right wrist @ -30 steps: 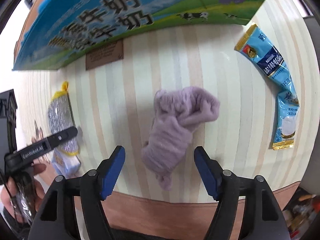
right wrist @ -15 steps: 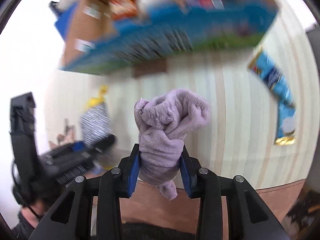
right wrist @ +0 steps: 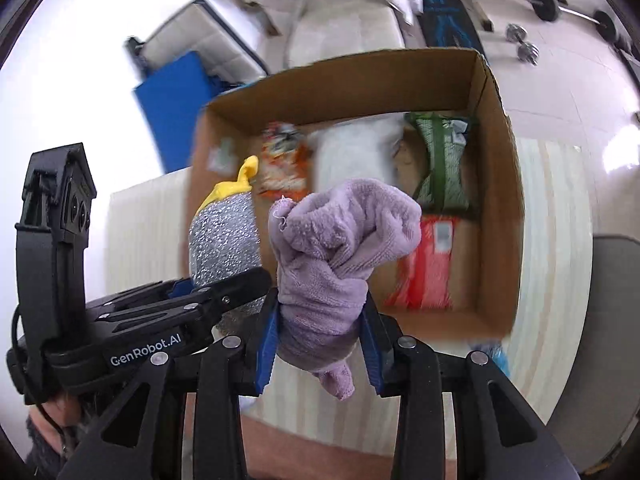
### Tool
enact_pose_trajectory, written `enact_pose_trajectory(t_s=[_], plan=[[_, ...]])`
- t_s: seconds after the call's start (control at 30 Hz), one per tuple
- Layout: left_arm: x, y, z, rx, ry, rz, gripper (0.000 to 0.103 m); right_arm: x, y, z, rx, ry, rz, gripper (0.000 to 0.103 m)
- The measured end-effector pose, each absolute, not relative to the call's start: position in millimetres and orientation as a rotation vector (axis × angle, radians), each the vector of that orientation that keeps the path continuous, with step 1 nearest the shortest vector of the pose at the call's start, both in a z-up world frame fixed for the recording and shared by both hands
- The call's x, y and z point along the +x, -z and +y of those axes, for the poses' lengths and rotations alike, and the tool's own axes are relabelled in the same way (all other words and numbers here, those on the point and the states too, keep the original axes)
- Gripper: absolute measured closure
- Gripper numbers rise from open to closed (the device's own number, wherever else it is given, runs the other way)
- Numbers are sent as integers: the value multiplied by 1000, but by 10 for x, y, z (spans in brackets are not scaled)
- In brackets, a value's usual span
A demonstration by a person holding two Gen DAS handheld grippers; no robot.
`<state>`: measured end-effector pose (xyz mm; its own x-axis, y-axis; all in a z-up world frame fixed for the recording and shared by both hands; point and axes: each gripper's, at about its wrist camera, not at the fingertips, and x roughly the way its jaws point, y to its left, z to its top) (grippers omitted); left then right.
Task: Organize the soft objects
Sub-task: 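Carry the sponge and cloth into the box and open both tools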
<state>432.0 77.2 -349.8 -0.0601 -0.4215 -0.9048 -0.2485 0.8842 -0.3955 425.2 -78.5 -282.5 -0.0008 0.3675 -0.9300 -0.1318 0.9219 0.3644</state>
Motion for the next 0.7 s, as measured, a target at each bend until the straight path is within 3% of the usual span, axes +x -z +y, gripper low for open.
enact_pose_trajectory(t_s=[0.2, 0.5, 0.53, 0.6, 0.7], plan=[[4477, 4042, 738, -548, 131, 1776, 62, 4550, 3375, -783, 167, -367, 1618, 64], [4546, 4021, 561, -431, 126, 1788, 60, 4569, 3638, -828, 106, -364, 1653, 62], [4569, 3958, 538, -415, 127, 1771, 57, 4568, 3629, -830, 90, -358, 1651, 61], [4562, 3800, 520, -382, 121, 1727, 26, 4558, 3578, -837, 57, -345, 1638, 46], [4569, 3568, 464, -315, 120, 1684, 23, 4508, 3452, -861, 22, -341, 1611, 34]])
